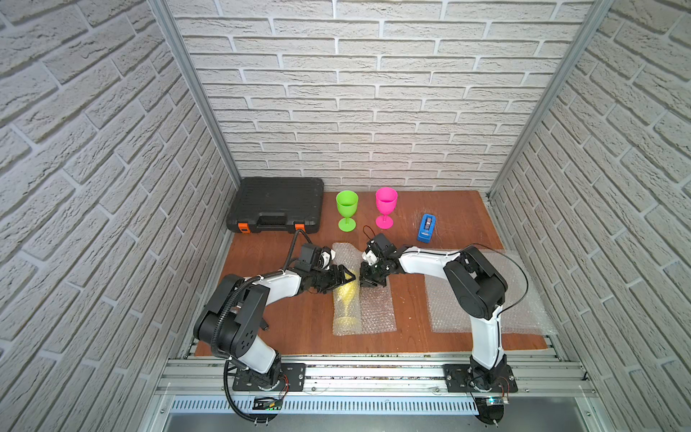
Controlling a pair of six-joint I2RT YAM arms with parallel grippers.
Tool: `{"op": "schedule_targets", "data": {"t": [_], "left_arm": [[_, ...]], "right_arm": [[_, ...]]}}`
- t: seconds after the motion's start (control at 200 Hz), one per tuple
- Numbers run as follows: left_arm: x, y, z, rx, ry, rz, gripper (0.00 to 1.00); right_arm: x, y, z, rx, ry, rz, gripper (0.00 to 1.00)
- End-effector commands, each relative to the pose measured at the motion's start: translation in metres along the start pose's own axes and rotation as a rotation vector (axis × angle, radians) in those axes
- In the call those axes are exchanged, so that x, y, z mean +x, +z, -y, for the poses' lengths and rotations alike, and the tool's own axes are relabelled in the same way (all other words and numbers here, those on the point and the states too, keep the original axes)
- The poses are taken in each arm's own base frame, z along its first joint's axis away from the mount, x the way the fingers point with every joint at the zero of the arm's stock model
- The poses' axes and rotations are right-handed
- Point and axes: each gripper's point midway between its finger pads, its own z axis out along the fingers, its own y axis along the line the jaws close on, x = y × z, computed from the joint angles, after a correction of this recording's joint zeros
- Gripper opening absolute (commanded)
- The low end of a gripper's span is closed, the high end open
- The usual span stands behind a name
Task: Wrap wine glasses in bubble wrap
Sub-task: Wrap the wine glass in bubble wrap.
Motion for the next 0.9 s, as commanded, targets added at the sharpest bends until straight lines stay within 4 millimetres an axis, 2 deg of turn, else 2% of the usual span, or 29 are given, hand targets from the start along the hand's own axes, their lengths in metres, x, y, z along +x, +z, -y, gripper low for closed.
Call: {"op": "schedule_targets", "data": {"t": [0.0, 0.205, 0.34, 0.445, 0.64, 0.725, 0.83, 0.86, 0.895], "left_arm": [[0.011, -0.003, -0.003, -0.072, 0.042, -0.046, 0.71], [0.021, -0.001, -0.013, -0.207, 0.065, -0.096, 0.71], [0.023, 0.0, -0.021, -0.28, 0.061, -0.116, 0.7], [0.022, 0.0, -0.019, -0.291, 0.061, -0.113, 0.7], [0.017, -0.003, -0.023, -0.364, 0.054, -0.11, 0.69], [0.016, -0.005, -0.028, -0.449, 0.066, -0.121, 0.68], [0.019, -0.006, -0.034, -0.543, 0.075, -0.148, 0.68], [0.019, -0.007, -0.036, -0.567, 0.075, -0.155, 0.68], [0.019, -0.007, -0.038, -0.594, 0.077, -0.16, 0.69]], "right_arm": [[-0.032, -0.004, -0.008, -0.026, -0.017, 0.093, 0.07], [-0.058, -0.006, -0.013, -0.062, -0.021, 0.131, 0.07], [-0.071, -0.017, -0.007, -0.037, -0.025, 0.174, 0.07], [-0.077, -0.024, -0.002, -0.017, -0.032, 0.185, 0.07], [-0.076, -0.03, -0.002, -0.023, -0.061, 0.179, 0.08], [-0.073, -0.041, 0.004, 0.027, -0.074, 0.196, 0.08], [-0.062, -0.054, 0.01, 0.056, -0.083, 0.204, 0.09], [-0.057, -0.052, 0.015, 0.065, -0.078, 0.191, 0.1], [-0.052, -0.063, 0.01, 0.054, -0.089, 0.201, 0.11]]}}
